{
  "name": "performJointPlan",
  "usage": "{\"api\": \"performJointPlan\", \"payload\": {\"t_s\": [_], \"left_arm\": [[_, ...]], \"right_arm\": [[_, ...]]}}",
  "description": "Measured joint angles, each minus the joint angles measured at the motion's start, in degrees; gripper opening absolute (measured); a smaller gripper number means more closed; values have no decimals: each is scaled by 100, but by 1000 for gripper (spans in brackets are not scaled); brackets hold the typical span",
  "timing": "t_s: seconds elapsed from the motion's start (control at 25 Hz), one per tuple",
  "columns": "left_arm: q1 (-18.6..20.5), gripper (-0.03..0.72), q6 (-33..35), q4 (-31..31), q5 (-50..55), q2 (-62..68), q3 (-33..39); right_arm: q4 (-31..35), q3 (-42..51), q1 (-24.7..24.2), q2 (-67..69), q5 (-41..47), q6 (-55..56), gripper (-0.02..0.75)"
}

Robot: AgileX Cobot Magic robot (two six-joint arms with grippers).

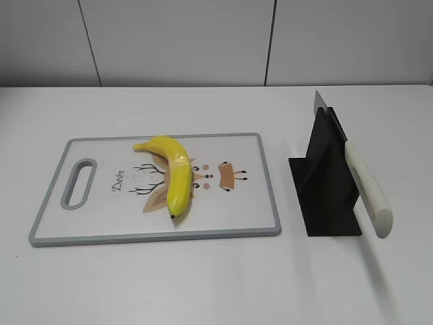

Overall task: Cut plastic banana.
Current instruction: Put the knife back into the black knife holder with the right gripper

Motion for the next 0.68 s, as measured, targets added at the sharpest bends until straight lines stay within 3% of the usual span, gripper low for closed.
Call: {"api": "performJointPlan", "payload": {"t_s": [0.28,0.68], "left_arm": [[1,514,0,0,0,0,0],[1,512,0,0,0,0,0]], "right_arm": [[5,0,-934,0,0,0,571],[11,2,-985,0,0,0,571]]}}
